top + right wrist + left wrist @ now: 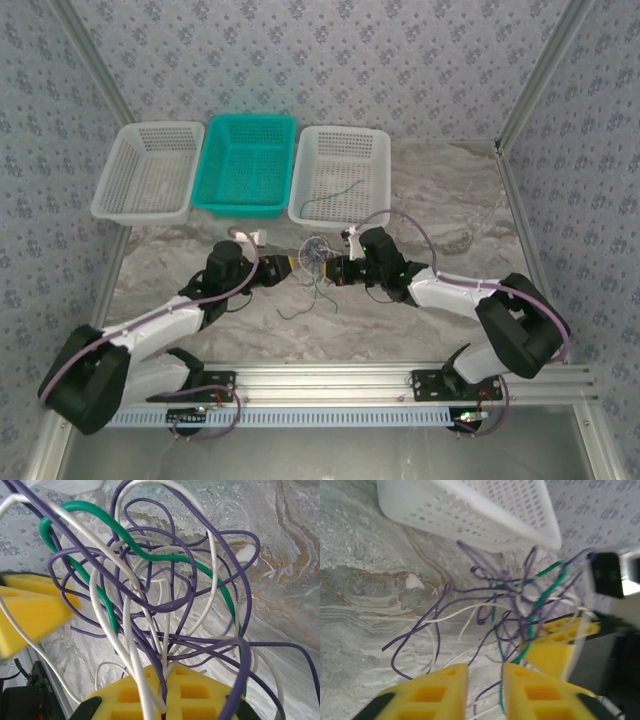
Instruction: Untangle the cables
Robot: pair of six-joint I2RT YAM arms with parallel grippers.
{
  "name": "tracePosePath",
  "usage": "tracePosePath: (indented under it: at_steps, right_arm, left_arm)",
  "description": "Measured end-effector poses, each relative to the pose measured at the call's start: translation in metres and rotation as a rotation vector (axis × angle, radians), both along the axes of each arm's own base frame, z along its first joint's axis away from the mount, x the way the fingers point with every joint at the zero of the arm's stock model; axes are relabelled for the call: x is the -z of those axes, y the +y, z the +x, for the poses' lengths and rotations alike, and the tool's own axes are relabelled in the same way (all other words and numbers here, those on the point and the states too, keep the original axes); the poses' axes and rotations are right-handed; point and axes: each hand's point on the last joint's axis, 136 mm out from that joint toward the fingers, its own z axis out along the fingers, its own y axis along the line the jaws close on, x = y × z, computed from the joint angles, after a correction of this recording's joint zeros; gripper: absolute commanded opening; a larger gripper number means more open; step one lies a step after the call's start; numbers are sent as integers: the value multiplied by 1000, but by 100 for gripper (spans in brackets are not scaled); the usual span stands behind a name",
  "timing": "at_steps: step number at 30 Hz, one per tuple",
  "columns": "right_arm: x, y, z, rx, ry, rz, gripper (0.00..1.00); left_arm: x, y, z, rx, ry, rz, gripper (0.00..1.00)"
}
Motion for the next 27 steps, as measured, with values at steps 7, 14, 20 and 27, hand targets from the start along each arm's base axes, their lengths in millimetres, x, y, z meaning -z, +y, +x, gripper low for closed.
tracePosePath:
  at_steps: [7,14,20,27]
  right_arm:
    - [-11,2,0,-1,-5,28,0]
    - [-16,3,0,-2,-10,38,0]
    - [-24,1,1,9,-26,49,0]
    - [-19,-5,3,33,-15,22,0]
  left_arm:
    - [33,-32,-13,99,116,-30,35]
    - [14,-56,-11,156,58,-87,43]
    - [2,-63,-6,173,22,-117,44]
    - [-2,-66,-8,197,8,-132,44]
